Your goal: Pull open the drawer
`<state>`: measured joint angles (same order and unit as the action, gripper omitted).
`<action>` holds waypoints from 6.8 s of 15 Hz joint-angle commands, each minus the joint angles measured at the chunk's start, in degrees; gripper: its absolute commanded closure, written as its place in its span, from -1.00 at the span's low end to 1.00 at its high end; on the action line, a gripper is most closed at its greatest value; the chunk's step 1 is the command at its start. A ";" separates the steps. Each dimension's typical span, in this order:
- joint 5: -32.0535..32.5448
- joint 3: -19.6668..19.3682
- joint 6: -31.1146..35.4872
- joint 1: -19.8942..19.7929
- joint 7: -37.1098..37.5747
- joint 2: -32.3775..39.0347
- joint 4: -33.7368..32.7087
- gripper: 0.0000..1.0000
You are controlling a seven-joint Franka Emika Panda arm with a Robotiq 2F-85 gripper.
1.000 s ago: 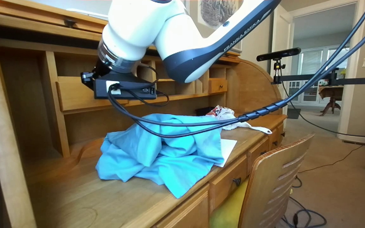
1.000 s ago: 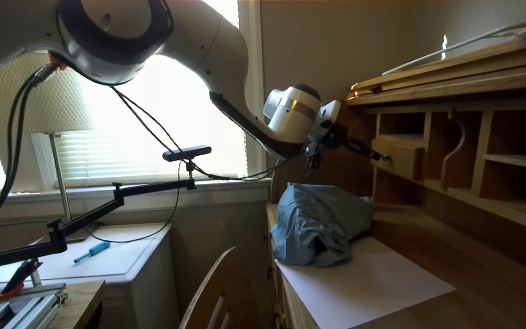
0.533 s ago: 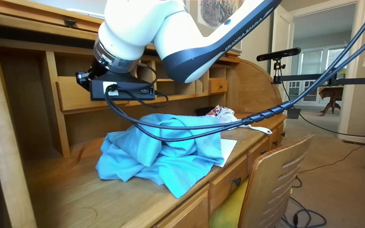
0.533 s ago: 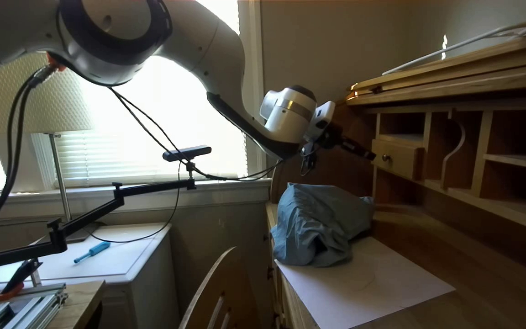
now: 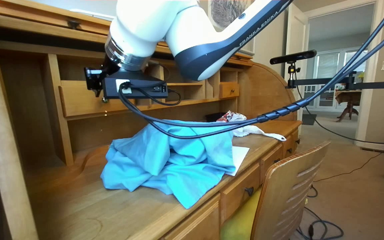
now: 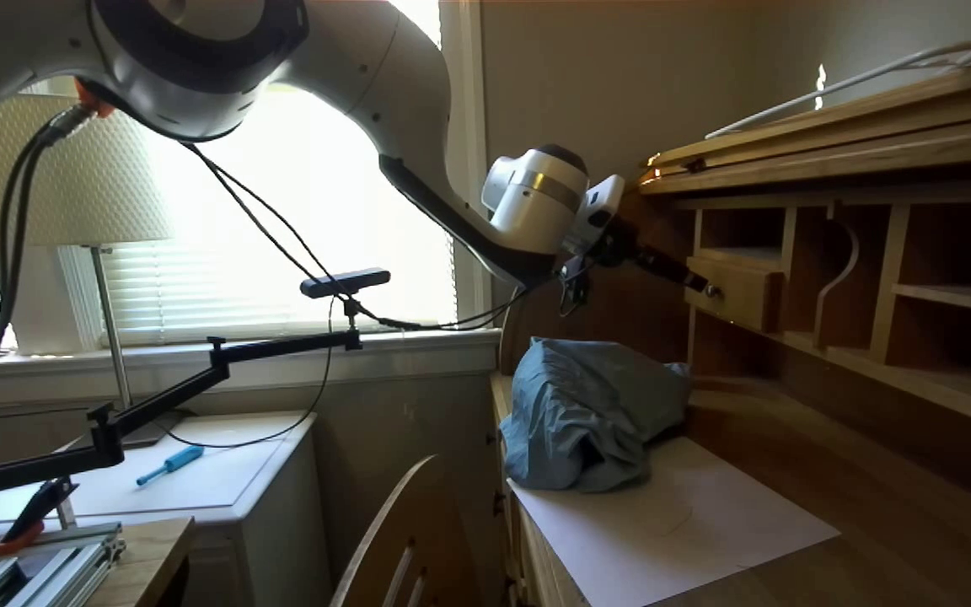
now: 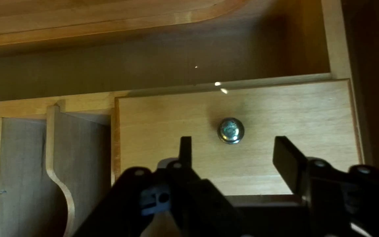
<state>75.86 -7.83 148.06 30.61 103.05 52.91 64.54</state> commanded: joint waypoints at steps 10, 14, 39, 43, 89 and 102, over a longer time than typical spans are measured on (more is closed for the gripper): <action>0.99 -0.86 8.48 -2.69 -1.38 0.73 -0.15 -1.00; 1.16 -1.44 9.21 -2.49 -0.42 1.45 -0.74 -1.00; 3.46 -7.86 13.31 0.36 5.71 4.06 -4.33 0.57; 3.17 -8.09 13.00 0.55 5.60 4.09 -3.98 0.36; 9.41 -16.11 19.28 8.75 14.77 -3.18 8.42 0.88; 9.54 -18.01 16.00 14.33 13.12 -9.34 16.73 -0.13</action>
<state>85.14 -25.02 166.94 42.67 116.10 48.13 75.58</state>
